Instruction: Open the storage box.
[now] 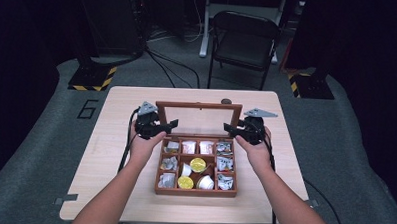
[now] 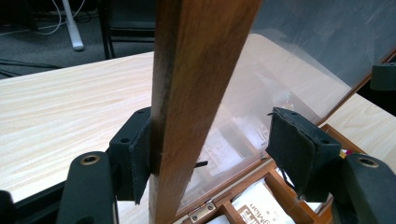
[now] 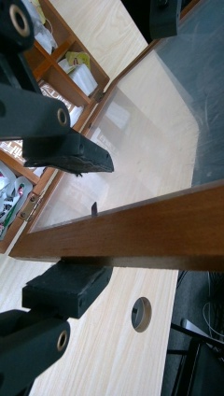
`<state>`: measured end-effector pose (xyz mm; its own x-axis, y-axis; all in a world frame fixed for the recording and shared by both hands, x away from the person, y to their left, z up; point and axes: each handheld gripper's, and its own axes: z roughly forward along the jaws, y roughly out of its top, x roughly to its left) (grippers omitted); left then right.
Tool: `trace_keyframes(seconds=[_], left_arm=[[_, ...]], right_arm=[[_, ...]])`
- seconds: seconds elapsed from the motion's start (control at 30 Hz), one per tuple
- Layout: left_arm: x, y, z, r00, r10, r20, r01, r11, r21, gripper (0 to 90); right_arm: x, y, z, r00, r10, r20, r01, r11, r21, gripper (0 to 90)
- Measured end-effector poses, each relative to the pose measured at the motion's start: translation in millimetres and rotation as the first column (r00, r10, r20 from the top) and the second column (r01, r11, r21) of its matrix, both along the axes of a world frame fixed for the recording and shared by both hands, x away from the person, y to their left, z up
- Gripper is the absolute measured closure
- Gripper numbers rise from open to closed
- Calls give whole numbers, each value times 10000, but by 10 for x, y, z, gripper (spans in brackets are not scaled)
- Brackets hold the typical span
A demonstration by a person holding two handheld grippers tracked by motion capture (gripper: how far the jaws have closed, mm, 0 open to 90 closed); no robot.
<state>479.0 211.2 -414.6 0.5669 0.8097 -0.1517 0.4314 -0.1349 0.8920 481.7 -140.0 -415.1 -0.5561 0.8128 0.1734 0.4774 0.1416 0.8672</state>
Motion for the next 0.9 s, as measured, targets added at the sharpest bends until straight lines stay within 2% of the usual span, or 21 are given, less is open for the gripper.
trace_keyframes(seconds=[0.17, 0.23, 0.27, 0.47, 0.8, 0.9], left_arm=[[-2, -7, -60, 9999, -42, -107, 46, 9994, 356, 343], [-6, 2, -84, 10000, -25, -53, 27, 9996, 269, 353], [-4, 21, -133, 9998, 12, -215, -10, 10000, 88, 356], [1, 31, -240, 9994, 75, -326, -74, 10000, 36, 361], [25, 18, -325, 9988, 142, -463, -127, 9994, 321, 357], [33, 13, -335, 9986, 239, -476, -231, 9996, 181, 357]], right_arm=[[15, -10, -6, 9999, 51, -99, -49, 9999, 147, 453], [16, -10, -7, 9999, 74, -82, -73, 9999, 145, 453], [21, -12, -8, 9999, 98, -49, -97, 9999, 137, 453], [32, -4, -14, 10000, -2, -65, 3, 9998, 186, 454], [63, 11, -16, 9999, -131, -47, 131, 9998, 131, 456], [71, 14, -23, 9998, -182, -33, 182, 9998, 123, 456]])
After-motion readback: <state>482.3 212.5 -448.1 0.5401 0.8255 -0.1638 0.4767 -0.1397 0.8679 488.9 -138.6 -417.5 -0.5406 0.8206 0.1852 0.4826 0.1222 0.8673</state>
